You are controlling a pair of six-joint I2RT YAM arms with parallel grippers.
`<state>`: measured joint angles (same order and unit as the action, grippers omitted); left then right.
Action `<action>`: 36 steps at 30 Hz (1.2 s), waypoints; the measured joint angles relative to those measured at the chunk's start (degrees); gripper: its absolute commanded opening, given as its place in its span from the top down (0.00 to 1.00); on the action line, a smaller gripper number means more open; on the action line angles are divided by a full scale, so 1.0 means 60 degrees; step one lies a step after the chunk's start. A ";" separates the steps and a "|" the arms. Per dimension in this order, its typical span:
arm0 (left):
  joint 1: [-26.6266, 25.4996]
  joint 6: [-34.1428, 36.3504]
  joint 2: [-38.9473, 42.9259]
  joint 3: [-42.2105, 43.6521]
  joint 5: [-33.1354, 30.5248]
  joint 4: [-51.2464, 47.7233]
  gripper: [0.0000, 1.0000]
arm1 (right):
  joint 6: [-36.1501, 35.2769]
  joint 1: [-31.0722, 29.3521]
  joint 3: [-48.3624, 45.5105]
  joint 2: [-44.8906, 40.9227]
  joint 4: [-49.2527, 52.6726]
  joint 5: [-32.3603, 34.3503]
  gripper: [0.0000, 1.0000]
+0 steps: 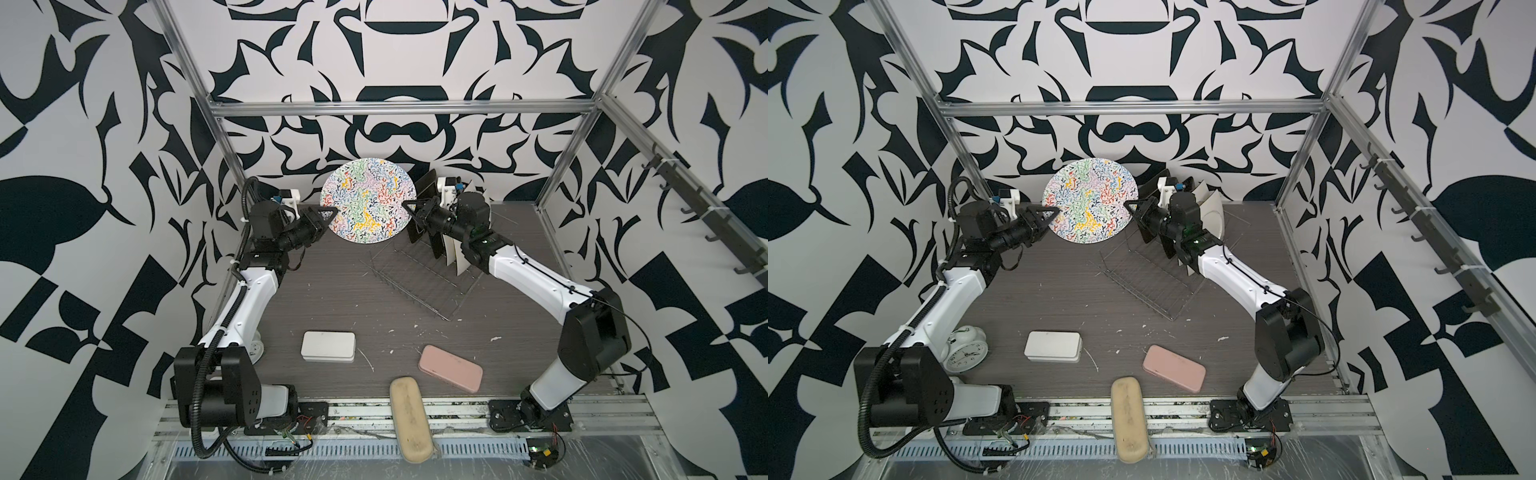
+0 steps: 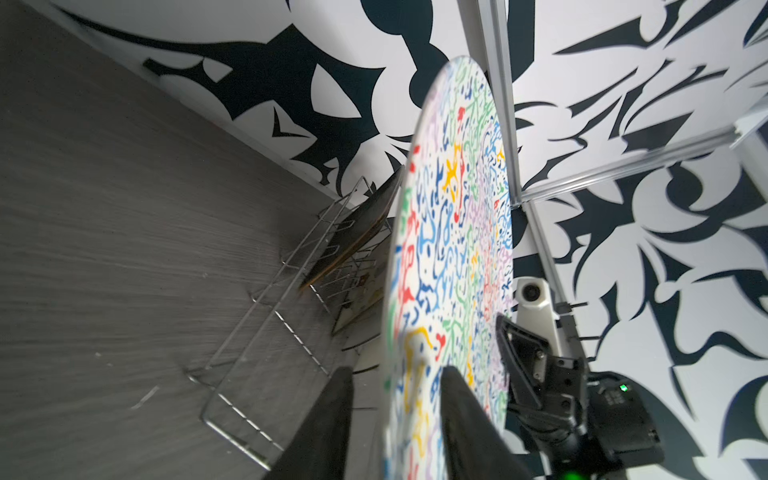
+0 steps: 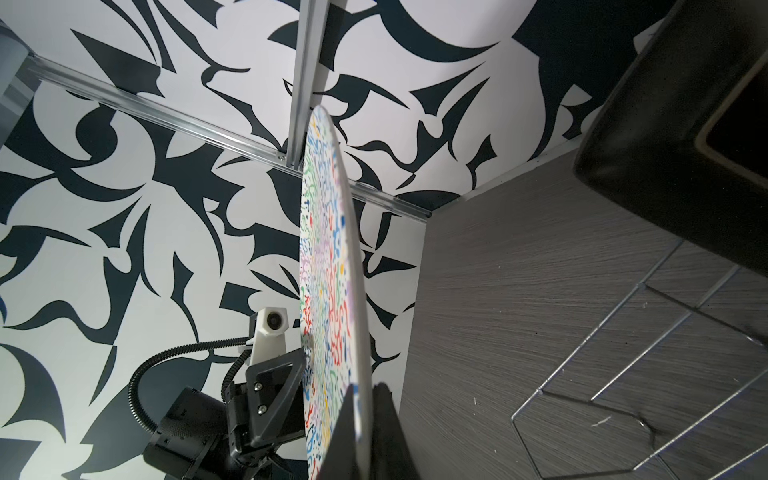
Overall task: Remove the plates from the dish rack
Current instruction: 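Bring the speckled plate toward the left gripper while the left gripper reaches to it, then grasp the plate rim with the left gripper and lower it onto the table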
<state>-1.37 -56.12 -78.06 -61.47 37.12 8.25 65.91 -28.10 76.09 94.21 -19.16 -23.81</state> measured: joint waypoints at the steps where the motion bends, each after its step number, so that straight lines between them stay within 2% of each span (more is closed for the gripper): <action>1: 0.0025 -0.0066 0.0000 0.0040 0.0004 0.0066 0.80 | -0.0007 0.0000 0.0000 0.0000 0.0000 -0.0036 1.00; 4: 0.0051 -0.0219 0.0004 0.0055 0.0066 0.0240 0.90 | 0.0011 0.0029 0.0000 0.0004 0.0036 -0.0109 0.97; 7: 0.0066 -0.0656 0.0018 0.0055 0.0284 0.0528 1.00 | 0.0135 0.0098 0.0000 0.0007 0.0091 -0.0273 0.82; 10: 0.0058 -0.0765 0.0058 0.0051 0.0317 0.0725 1.00 | 0.0229 0.0142 0.0000 0.0007 0.0127 -0.0444 0.65; 17: 0.0266 -0.0914 0.0117 0.0219 0.0270 0.0754 1.00 | 0.0328 0.0226 0.0004 0.0000 -0.0102 -0.0674 0.33; 20: 0.0561 -0.0980 0.0157 0.0313 0.0182 0.0732 1.00 | 0.0372 0.0368 0.0004 -0.0015 -0.0149 -0.0721 0.29; 28: 0.1745 -0.1016 0.0262 0.0331 -0.0011 0.0616 1.00 | 0.0441 0.1111 -0.0015 -0.0539 -0.0178 -0.0754 0.27; 36: 0.2368 -0.1195 0.0535 0.1388 -0.1035 0.0532 1.00 | -0.0004 0.1184 -0.0015 -0.1045 0.0073 -0.0867 0.26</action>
<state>12.84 -63.29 -74.85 -53.15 30.92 11.44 65.89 -20.99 76.01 87.94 -18.72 -29.02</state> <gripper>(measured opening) 0.074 0.739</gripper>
